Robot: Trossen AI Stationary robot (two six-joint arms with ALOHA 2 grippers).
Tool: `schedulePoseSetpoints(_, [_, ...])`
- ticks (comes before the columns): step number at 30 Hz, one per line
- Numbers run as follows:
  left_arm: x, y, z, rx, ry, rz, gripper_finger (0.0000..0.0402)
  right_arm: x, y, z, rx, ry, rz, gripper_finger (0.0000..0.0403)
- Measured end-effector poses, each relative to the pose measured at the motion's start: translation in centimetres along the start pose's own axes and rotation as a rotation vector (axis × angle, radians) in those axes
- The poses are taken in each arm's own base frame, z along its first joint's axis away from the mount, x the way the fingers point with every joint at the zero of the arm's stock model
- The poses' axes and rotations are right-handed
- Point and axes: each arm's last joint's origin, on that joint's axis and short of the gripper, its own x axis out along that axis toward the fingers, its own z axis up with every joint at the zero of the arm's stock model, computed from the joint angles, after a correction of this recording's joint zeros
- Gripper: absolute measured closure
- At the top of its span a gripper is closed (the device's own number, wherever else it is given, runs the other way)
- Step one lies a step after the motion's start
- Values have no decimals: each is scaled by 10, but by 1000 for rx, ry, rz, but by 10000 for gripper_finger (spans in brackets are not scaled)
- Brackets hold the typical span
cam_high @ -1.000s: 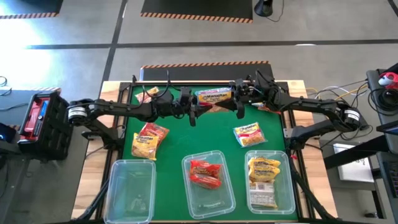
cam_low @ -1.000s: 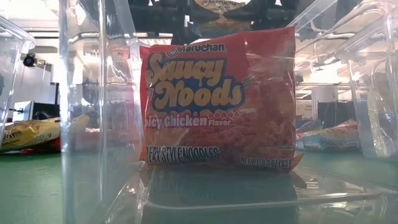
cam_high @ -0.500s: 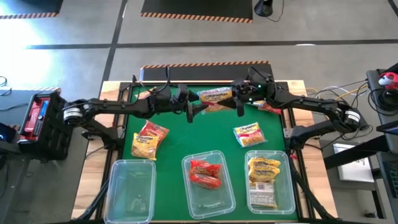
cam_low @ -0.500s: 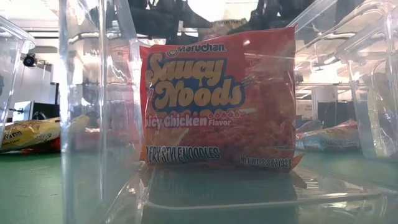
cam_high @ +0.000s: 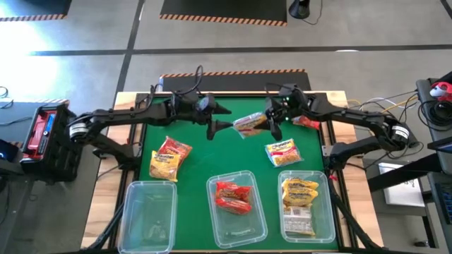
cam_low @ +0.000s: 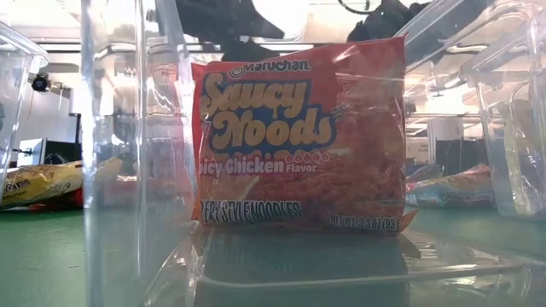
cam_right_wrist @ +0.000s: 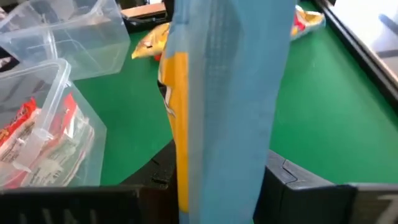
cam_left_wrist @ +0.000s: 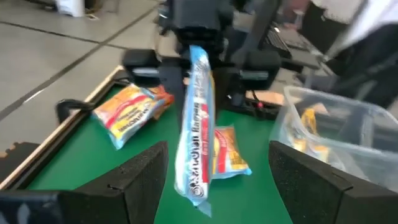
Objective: Sort Maruchan noodles
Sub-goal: Put the blue noodle pack into the left transparent bin
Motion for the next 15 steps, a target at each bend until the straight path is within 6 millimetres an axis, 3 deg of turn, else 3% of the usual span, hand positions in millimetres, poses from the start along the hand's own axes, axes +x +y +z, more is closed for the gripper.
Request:
schedulePoseSetpoints(8, [26, 2, 25, 110, 32, -9, 143, -9, 5, 31, -88, -29, 2, 289])
schedulePoseSetpoints(15, [37, 4, 41, 190, 74, 7, 143, -17, 10, 43, -129, 37, -38, 289])
